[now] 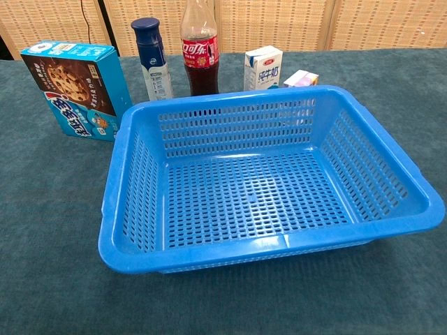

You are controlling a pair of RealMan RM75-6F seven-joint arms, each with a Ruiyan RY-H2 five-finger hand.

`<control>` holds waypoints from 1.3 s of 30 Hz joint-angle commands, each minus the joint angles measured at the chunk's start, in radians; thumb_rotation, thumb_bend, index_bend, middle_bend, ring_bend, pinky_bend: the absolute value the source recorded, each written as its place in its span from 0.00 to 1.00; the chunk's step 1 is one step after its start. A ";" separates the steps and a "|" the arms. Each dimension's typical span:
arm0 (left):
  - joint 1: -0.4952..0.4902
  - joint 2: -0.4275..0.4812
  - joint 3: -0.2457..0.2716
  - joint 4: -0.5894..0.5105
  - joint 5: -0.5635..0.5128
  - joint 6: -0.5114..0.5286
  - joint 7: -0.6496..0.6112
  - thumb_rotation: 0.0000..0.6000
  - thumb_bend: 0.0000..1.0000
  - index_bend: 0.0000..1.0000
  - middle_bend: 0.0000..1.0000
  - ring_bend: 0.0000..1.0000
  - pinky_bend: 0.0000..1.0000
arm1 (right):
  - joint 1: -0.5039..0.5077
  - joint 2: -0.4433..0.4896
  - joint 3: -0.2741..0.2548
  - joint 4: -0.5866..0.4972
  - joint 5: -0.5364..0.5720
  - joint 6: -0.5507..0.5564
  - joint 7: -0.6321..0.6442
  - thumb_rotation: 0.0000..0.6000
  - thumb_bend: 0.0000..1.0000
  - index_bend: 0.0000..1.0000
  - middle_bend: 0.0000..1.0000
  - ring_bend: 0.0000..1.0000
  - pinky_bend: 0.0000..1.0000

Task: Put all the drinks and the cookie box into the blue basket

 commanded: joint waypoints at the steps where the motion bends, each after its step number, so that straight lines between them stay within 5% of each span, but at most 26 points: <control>1: -0.001 -0.002 0.000 0.001 0.000 -0.002 0.003 1.00 0.00 0.00 0.00 0.00 0.00 | 0.000 0.000 0.000 0.000 -0.001 0.000 0.000 1.00 0.00 0.00 0.00 0.00 0.00; 16: -0.075 0.033 -0.058 -0.018 -0.008 -0.057 -0.032 1.00 0.00 0.00 0.00 0.00 0.00 | 0.001 0.003 0.012 -0.002 0.027 -0.005 0.004 1.00 0.00 0.00 0.00 0.00 0.00; 29: -0.356 0.047 -0.221 -0.003 -0.098 -0.324 0.037 1.00 0.00 0.00 0.00 0.00 0.00 | 0.018 -0.006 0.023 0.000 0.067 -0.043 -0.014 1.00 0.00 0.00 0.00 0.00 0.00; 39: -0.585 -0.076 -0.275 0.101 -0.351 -0.595 0.280 1.00 0.00 0.00 0.00 0.00 0.00 | 0.048 -0.026 0.048 0.013 0.155 -0.111 -0.045 1.00 0.00 0.00 0.00 0.00 0.00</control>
